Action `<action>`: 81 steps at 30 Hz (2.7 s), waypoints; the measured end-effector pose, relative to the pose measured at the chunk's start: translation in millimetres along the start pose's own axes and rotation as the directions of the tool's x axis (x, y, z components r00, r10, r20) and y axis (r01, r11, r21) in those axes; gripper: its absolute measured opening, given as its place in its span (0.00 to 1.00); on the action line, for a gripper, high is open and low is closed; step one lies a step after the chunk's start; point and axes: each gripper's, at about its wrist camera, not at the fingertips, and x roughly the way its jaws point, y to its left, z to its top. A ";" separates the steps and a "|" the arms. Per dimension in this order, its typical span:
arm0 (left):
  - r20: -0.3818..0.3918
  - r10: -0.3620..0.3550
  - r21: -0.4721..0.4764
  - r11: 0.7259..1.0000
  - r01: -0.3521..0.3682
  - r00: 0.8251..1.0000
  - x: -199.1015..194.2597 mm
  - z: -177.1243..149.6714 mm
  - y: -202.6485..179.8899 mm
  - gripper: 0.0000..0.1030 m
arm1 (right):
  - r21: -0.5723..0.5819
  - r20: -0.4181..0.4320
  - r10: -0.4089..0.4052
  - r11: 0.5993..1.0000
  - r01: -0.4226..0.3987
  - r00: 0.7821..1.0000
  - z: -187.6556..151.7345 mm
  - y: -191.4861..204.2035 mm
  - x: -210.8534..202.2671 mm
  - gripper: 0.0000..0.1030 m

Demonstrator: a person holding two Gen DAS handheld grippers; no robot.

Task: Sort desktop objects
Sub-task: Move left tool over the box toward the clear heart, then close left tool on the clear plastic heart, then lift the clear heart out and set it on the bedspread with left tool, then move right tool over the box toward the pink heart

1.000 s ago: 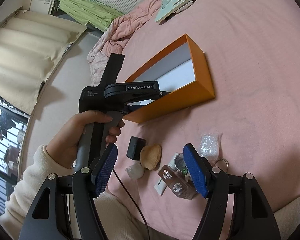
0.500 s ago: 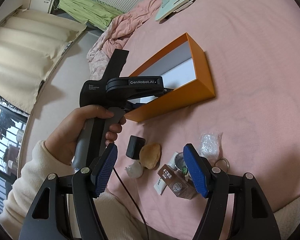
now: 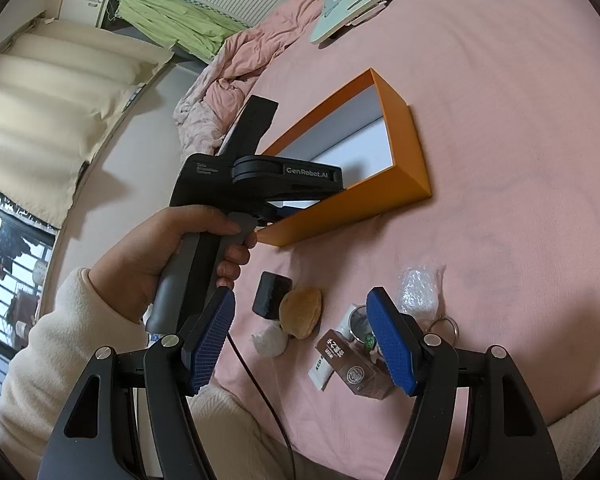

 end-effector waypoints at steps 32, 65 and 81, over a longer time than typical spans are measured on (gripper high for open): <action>0.345 -0.064 0.118 0.993 0.025 0.936 -84.0 -69.2 25.2 0.36 | -0.011 0.010 -0.031 0.999 0.031 0.999 -5.0 6.9 3.4 0.67; 0.438 -0.123 0.180 0.983 0.047 0.890 -30.3 -165.4 -12.9 0.70 | -0.030 0.018 -0.077 0.997 0.078 0.997 -7.1 7.5 6.4 0.67; 0.595 -0.196 0.016 0.972 0.233 0.780 -37.4 -176.1 66.5 0.72 | -0.135 -0.014 -0.215 0.968 0.212 0.976 -1.9 26.2 21.4 0.67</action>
